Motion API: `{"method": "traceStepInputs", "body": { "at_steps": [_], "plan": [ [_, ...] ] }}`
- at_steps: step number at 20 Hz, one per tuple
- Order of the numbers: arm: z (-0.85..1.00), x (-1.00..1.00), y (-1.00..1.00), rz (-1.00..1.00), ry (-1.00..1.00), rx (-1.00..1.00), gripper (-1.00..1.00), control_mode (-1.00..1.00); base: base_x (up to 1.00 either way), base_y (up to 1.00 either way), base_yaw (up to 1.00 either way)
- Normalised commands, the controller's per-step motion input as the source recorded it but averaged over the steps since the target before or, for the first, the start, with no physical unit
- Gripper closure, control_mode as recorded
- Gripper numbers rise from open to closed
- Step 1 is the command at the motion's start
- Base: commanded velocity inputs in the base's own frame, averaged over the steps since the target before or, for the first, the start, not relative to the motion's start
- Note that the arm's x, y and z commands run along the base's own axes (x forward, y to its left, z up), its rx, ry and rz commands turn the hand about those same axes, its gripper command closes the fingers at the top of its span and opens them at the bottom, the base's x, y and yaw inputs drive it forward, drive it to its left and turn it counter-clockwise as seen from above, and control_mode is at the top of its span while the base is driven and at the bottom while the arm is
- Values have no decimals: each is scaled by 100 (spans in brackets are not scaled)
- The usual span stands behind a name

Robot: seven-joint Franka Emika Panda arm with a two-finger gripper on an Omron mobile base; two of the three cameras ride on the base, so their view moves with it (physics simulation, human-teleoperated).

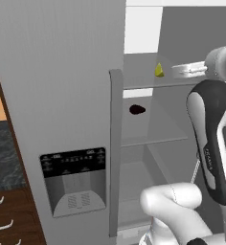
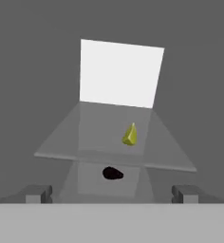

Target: Grab a lemon wedge from the fridge and one ice cube from the ice bowl, and put them in the glass of lemonade.

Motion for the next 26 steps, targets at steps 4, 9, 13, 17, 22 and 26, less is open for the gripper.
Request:
{"method": "traceStepInputs", "body": {
  "at_steps": [4, 9, 13, 17, 22, 26],
  "plan": [
    [-3, 100, -8, 0, 20, -8, -100, -100, 0, 0, 0],
    [-68, 100, -26, 0, 17, 0, -100, -100, 0, 0, 0],
    [-82, 100, -17, 0, 17, -1, -100, -100, 0, 0, 0],
    [-11, 100, -1, -13, 17, -1, -100, -100, 0, 0, 0],
    [8, 89, 0, -15, 22, 1, -100, -100, 0, 0, 0],
    [-30, 100, -6, -1, 16, 3, -100, -100, 0, 0, 0]
  ]
}}
